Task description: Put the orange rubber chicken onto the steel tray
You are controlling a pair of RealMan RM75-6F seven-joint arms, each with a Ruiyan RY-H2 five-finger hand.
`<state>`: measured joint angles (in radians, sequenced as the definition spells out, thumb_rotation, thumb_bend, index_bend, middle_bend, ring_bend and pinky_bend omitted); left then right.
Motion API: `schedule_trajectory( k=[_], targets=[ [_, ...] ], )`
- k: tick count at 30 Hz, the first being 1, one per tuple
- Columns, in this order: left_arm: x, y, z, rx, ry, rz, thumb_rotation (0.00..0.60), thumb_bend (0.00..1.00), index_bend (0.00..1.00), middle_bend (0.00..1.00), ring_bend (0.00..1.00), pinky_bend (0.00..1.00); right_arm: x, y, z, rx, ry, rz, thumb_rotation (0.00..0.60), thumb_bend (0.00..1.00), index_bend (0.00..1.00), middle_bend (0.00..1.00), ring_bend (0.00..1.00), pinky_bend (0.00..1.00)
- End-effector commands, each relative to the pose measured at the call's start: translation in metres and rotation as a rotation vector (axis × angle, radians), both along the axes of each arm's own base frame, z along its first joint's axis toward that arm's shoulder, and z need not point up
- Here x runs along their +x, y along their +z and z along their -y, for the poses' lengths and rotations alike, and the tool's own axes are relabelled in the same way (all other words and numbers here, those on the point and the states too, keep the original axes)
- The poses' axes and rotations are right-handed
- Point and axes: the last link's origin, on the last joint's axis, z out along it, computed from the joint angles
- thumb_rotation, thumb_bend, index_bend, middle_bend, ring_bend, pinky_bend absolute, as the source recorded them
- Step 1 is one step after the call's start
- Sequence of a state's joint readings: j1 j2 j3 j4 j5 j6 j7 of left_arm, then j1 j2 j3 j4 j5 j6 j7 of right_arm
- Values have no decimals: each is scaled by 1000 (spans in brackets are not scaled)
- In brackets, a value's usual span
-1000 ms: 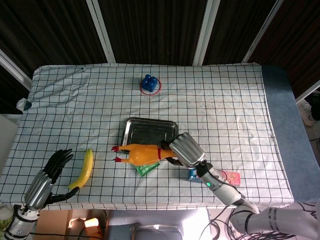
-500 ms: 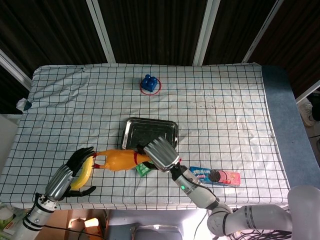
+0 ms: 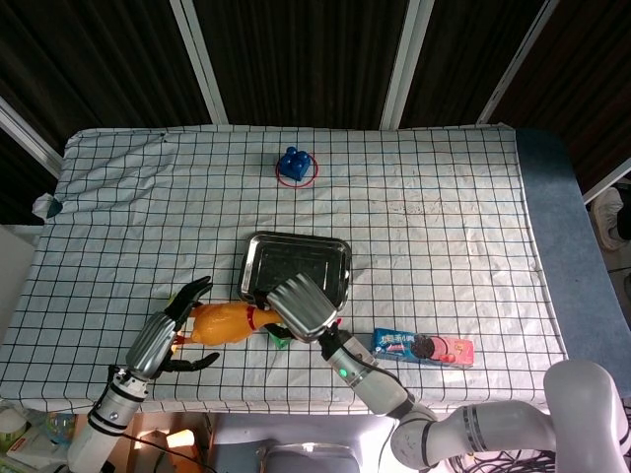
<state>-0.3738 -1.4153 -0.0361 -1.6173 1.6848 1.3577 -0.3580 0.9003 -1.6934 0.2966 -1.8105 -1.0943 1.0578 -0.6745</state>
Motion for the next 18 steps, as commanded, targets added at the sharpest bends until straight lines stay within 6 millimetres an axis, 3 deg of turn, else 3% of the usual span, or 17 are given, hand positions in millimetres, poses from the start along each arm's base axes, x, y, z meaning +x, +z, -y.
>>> schedule_trajectory(
  k=[1,3,7,9,11,13,15,18],
  targets=[
    [3,-6,-7,0,17,26,600,178,3,163,194,446,0,-1,0,1,-3,-5,600,525,993,754,764,797],
    [5,-8,-9,6,28,43,600,186,52,252,273,505,0,-2,0,0,-7,-10,600,525,993,754,764,797],
    [7,-10,-11,28,68,109,600,232,381,533,507,761,0,-2,1,-1,-9,-11,600,525,994,754,764,798],
    [7,-12,-11,34,84,124,600,326,538,670,627,897,0,-2,1,-3,-9,-11,600,525,994,754,764,797],
    [7,-12,-10,32,101,140,600,473,619,754,705,964,0,-2,1,-6,-11,-13,600,525,994,754,764,797],
    [8,-12,-10,23,123,169,600,662,714,851,795,999,-1,-1,0,-6,-13,-17,600,525,994,754,764,798],
    [7,-11,-10,43,142,164,600,740,758,904,849,1000,-2,-1,0,-9,-12,-23,600,525,994,754,764,797],
    [8,-11,-8,66,155,167,600,780,788,940,889,1000,-3,-1,0,-12,-10,-30,600,526,994,754,764,797]
  ],
)
